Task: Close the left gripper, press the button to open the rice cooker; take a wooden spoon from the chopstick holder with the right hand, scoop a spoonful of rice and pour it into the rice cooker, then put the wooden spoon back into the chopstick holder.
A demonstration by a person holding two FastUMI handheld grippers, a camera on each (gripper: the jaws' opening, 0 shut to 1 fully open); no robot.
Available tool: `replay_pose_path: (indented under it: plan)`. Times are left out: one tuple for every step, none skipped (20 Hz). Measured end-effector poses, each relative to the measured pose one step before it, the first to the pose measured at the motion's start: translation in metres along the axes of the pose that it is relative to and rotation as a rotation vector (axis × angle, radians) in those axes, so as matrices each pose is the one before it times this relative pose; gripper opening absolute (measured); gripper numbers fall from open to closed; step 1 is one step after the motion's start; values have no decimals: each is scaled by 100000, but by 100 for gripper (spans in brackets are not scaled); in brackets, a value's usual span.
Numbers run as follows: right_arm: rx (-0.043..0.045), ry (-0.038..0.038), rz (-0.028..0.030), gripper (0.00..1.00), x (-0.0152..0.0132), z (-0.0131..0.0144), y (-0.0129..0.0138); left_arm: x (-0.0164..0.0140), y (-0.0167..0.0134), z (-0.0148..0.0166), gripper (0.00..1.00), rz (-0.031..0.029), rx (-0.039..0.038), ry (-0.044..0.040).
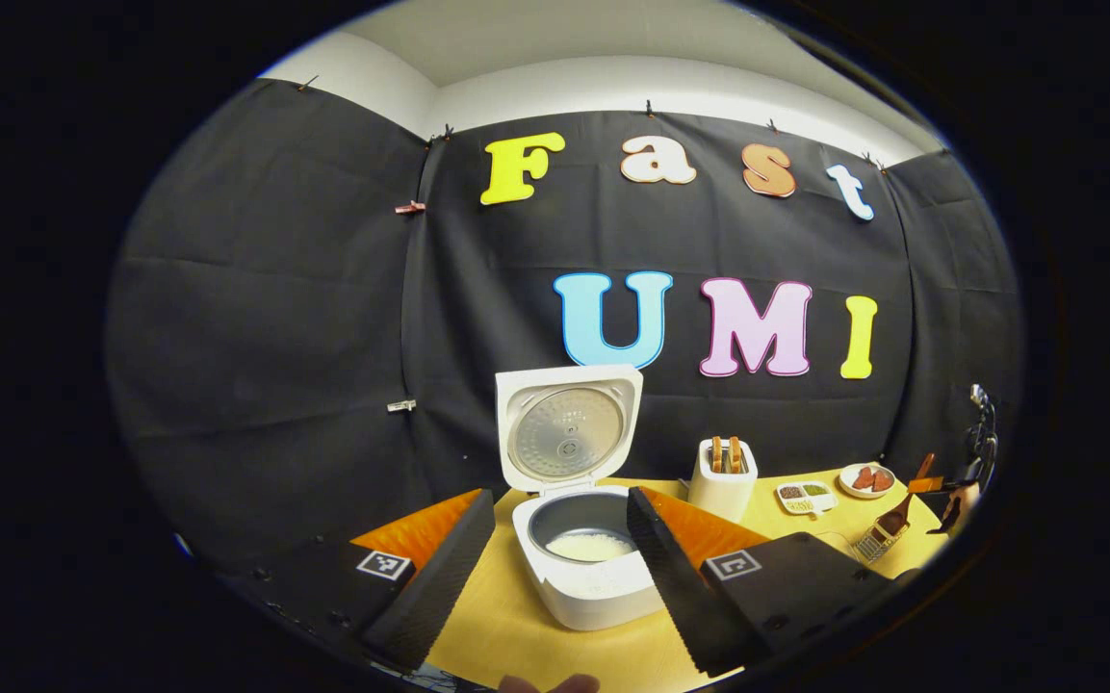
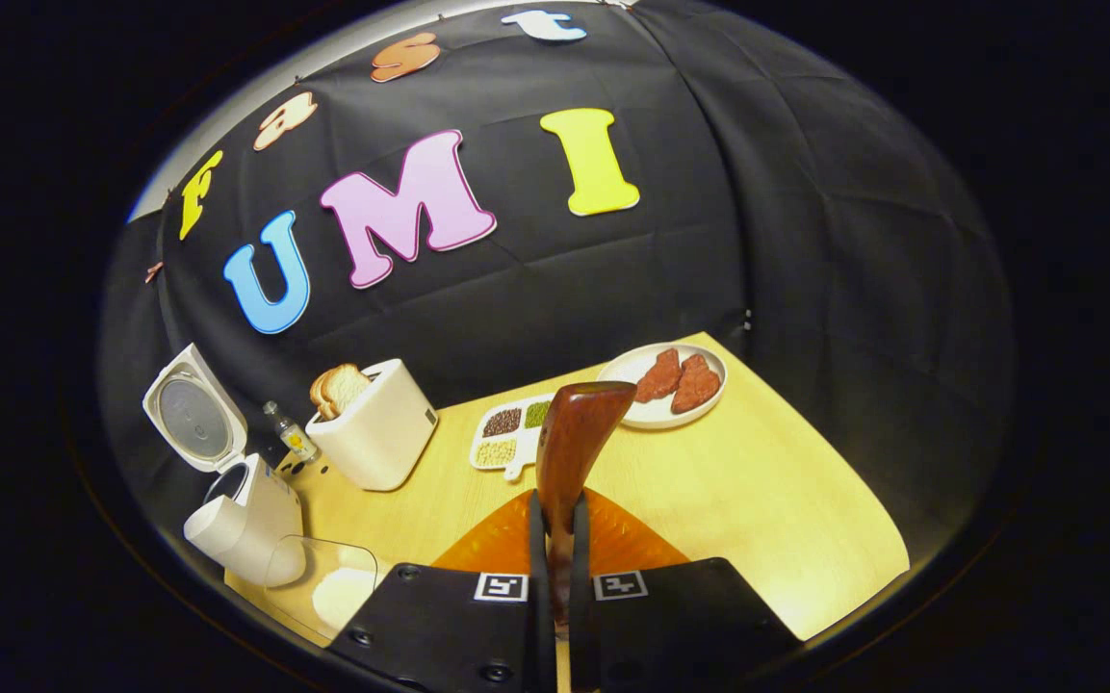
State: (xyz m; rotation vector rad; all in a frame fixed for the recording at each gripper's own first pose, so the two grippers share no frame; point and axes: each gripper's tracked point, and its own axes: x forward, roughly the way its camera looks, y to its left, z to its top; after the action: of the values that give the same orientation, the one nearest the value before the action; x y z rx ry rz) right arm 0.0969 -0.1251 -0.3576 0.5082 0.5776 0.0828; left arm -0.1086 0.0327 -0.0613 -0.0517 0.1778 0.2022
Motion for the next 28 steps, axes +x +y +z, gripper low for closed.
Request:
replay_pose_path:
  plan:
    - [754,2468,596,10,253,-615,-131,-29,-284,134,95,14,252,-67]
    - [357,1163,-208,12,-7,-335,-265,46,-84,-24,95,170,404,-36]
    - [330,1267,-479,13,405,-325,-453,27,-2,136,95,514,410,-15]
    - [896,596,344,14,129,-84,35,96,94,36,95,867,203,-95]
    - [459,-290,-1718,17,-214,336,-442,102,116,46,95,500,67,87]
    - [360,-514,-2374,21,116,-65,-805,121,140,-77,95,632,-40,285]
    - [384,60,-1513,28,-115,65,-528,75,46,89,95,-97,-348,250]
    - [613,-280,-710,33,-308,169,-100,115,25,36,95,-208,-449,-92]
    - [49,-436,-907,29,-340,86,-205,72,72,258,95,-298,-359,-568]
    - [-164,-983,-1243,54,-750,332,-538,109,109,250,95,-277,-177,-486]
    - [-452,-1348,-1300,57,-595,313,-446,195,96,229,95,-442,-36,-477]
    - [-384,-917,-1855,72,-714,86,-545,189,42,223,95,-593,-28,-584]
    - [-12,-1178,-1351,87,-605,72,-411,236,102,398,95,-648,-114,-719]
    - [165,-1029,-2005,99,-1249,269,-373,347,103,391,95,-832,-197,-936]
    - [38,-1955,-2214,99,-1035,404,-507,417,15,538,95,-810,-136,-918]
    - [95,-2221,-2171,98,-1228,363,-451,470,-11,498,95,-958,-289,-1020]
    - [125,-2626,-2721,98,-1270,628,-416,540,-93,626,95,-1388,-432,-948]
    - [-105,-2676,-1876,98,-1451,582,-291,627,-116,540,95,-1255,-342,-1015]
    - [-271,-2748,-1388,98,-1378,626,-42,708,-144,642,95,-1297,-147,-1112]
    - [-619,-2004,-632,98,-1414,719,127,841,66,531,95,-757,18,-684]
    - [-620,-1592,-327,98,-1319,459,361,993,141,389,95,53,557,451]
    - [-817,-1888,-113,98,-1377,585,354,1030,290,143,95,516,674,755]
    - [-1228,-1531,-170,98,-1252,539,487,1044,156,542,95,-50,472,-264]
    - [-1596,-1563,935,98,-1316,531,742,1016,141,780,95,-137,235,-1180]
    - [-871,-1095,1831,98,-1018,532,1082,1117,72,824,95,-380,105,-1075]
    - [-775,76,2918,98,-1262,214,1916,1328,186,540,98,-5,-35,-778]
    - [113,-366,2155,98,-869,263,1347,1358,168,562,95,12,-390,214]
    - [453,-539,2855,98,-887,428,1539,1425,209,335,95,588,-775,596]
